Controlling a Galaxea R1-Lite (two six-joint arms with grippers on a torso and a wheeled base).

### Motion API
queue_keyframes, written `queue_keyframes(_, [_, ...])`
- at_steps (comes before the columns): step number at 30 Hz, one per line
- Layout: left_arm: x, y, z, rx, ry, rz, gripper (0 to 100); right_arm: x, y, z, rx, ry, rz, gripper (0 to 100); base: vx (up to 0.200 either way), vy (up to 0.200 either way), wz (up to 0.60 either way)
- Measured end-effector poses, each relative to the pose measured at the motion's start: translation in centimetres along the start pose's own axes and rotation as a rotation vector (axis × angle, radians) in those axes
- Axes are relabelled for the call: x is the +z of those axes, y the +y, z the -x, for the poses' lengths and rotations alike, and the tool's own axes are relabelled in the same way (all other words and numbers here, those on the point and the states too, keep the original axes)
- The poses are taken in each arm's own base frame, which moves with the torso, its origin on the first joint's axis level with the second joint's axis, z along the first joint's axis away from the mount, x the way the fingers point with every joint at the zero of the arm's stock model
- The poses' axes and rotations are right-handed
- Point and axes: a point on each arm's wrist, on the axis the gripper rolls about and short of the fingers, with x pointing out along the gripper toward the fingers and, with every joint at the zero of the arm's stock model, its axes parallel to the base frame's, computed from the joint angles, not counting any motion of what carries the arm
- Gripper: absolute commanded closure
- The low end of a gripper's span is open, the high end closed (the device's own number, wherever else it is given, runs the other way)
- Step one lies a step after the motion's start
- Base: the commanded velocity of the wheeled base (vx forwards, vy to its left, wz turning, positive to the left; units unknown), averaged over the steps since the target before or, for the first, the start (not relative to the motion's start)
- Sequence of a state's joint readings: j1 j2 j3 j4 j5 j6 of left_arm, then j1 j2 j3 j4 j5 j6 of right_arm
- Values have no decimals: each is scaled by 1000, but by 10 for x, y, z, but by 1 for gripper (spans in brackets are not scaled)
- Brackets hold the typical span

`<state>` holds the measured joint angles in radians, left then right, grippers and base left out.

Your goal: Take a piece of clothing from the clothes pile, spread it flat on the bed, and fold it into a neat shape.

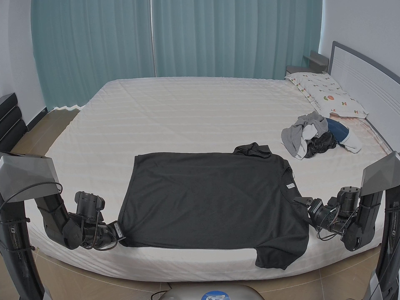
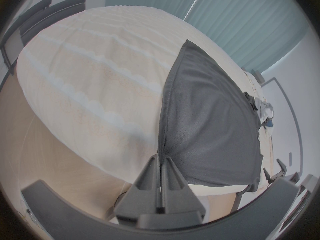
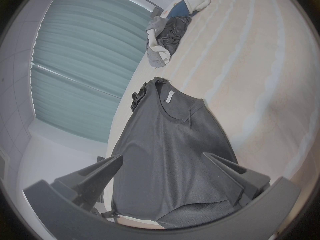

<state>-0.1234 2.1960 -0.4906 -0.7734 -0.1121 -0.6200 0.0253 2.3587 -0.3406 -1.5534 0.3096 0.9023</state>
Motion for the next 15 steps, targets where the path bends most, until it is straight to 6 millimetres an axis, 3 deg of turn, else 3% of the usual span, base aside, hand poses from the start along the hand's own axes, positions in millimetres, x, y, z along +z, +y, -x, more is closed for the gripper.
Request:
queue_keyframes(4, [2,-2,3,-40,10,49,100,-2,2,8,-14,-3,106,0,0,0,0])
queue_keyframes(15, [7,-1,5,-86,27,89,100,4,-9,17,-83,-8,173,0,0,0,0])
